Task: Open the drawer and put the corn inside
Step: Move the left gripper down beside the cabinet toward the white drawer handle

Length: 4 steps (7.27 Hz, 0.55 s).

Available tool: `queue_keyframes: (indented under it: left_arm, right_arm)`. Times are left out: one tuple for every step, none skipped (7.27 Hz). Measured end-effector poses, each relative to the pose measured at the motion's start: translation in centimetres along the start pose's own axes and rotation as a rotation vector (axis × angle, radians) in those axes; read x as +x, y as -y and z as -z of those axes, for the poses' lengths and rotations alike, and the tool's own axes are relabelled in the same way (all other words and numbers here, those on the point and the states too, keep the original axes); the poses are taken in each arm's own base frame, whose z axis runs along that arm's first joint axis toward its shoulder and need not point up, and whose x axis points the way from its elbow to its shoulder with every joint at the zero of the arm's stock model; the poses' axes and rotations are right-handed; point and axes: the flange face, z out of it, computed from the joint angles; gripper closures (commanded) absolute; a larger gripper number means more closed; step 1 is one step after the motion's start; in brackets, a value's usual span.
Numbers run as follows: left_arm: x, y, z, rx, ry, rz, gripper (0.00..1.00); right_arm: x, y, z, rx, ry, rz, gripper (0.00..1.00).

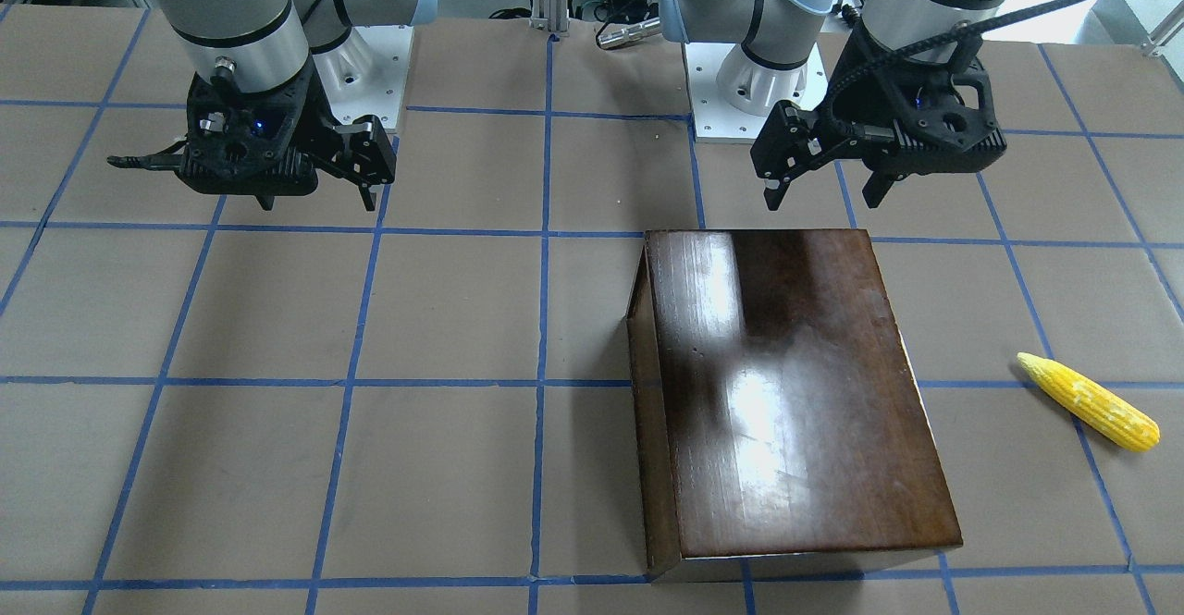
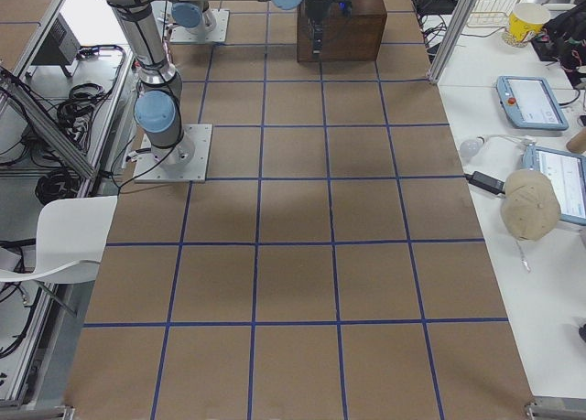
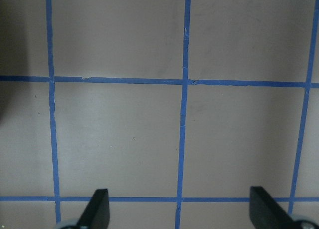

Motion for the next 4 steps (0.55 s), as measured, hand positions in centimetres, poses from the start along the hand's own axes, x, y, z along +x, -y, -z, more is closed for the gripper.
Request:
queue_keyframes:
  left_arm:
    - [-0.4,0.1,0.5,0.002,0.003,0.007,0.0]
    - [-1.1,0.8,0.8,0.001,0.004,0.017,0.0]
    - [-1.7,1.7,0.6,-0.009,0.003,0.026,0.0]
    - [-2.3,2.9,-0.2,-0.023,0.0,0.033,0.0]
  right_arm:
    - [0.0,0.0,0.0,0.0,0.0,0.0,0.0]
    - [0.0,0.0,0.0,0.0,0.0,0.0,0.0]
    - [0.0,0.0,0.0,0.0,0.0,0.0,0.0]
    - [0.0,0.0,0.0,0.0,0.0,0.0,0.0]
